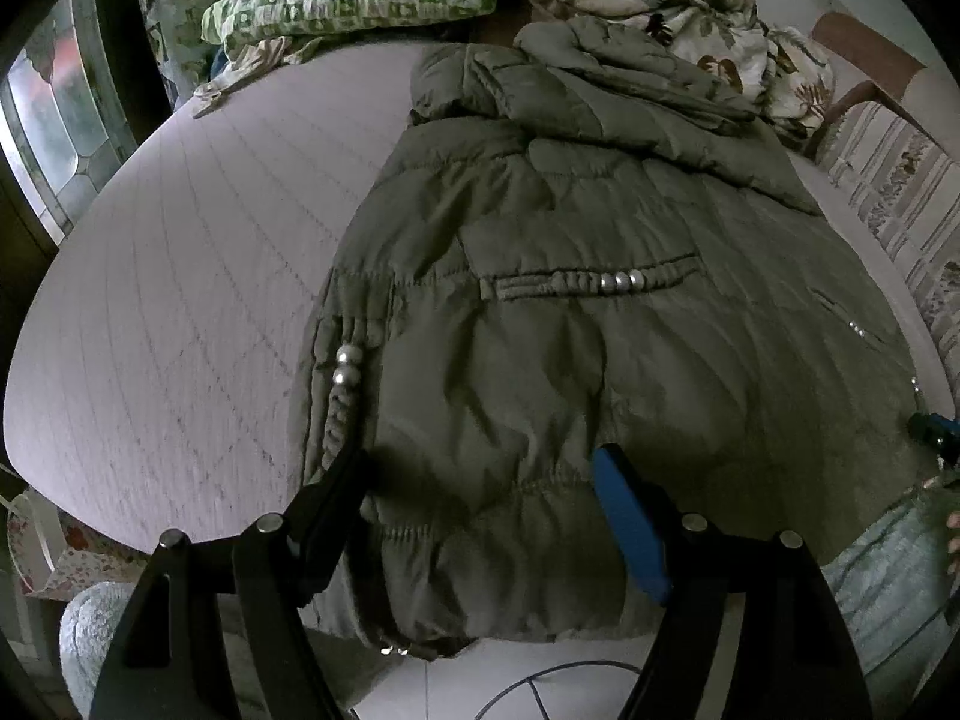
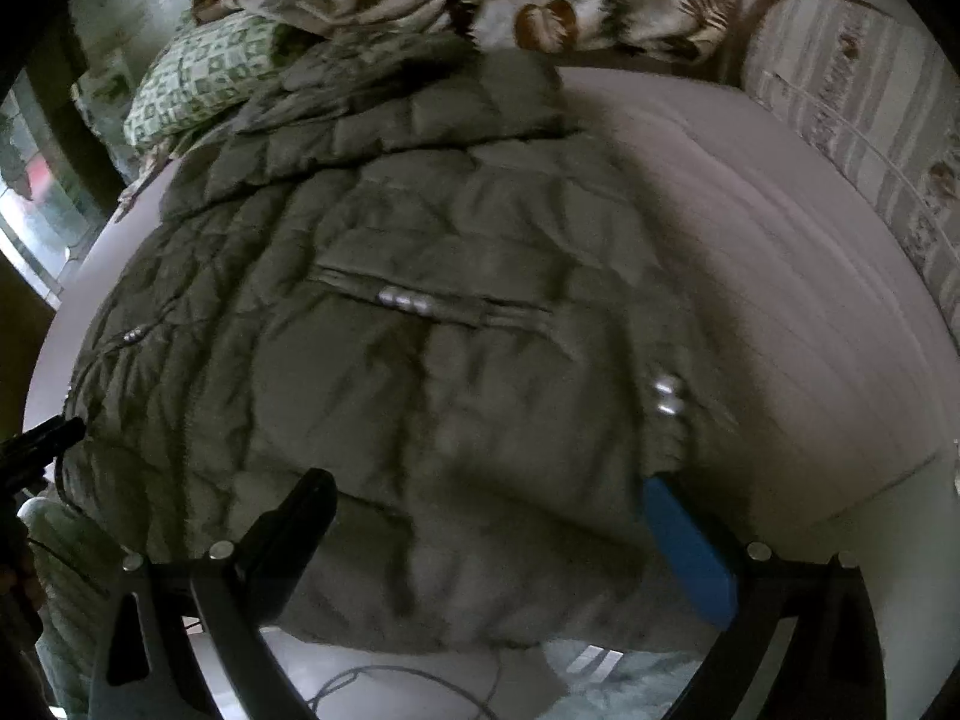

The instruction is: Fold large clothes

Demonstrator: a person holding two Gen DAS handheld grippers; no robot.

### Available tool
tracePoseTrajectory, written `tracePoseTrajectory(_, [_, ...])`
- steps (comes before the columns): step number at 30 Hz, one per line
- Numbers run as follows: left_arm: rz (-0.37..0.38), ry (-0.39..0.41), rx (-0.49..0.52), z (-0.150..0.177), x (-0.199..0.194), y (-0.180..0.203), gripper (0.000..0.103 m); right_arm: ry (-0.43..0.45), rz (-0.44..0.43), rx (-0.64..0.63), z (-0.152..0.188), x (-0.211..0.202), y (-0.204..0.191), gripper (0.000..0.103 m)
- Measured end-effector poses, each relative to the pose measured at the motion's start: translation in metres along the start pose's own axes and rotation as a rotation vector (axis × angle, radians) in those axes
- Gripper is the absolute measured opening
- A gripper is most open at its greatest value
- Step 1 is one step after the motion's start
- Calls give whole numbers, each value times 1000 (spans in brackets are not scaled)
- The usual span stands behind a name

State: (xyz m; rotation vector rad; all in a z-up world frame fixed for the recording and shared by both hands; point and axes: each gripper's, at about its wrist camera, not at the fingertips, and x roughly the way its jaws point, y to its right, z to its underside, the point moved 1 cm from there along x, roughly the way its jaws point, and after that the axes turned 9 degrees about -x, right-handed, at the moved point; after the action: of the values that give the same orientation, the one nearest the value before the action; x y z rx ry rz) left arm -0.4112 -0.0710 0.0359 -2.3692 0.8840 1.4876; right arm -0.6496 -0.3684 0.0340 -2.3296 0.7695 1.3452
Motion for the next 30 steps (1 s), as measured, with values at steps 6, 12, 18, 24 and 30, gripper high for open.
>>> tracePoseTrajectory(6, [10, 12, -22, 7, -11, -9, 78, -5, 25, 47, 8, -5, 29, 103])
tracePoseTrajectory(12, [22, 14, -87, 8, -14, -31, 78, -22, 12, 75, 13, -5, 45, 103])
tracePoseTrajectory(18, [41, -27, -147, 10, 0, -40, 78, -65, -25, 105, 17, 8, 63, 103])
tracePoseTrajectory(24, [20, -36, -105, 9, 7, -37, 80, -85, -154, 208, 20, 28, 78, 103])
tracePoseTrajectory(30, [7, -36, -84, 10, 13, -35, 83, -101, -218, 230, 16, 45, 76, 103])
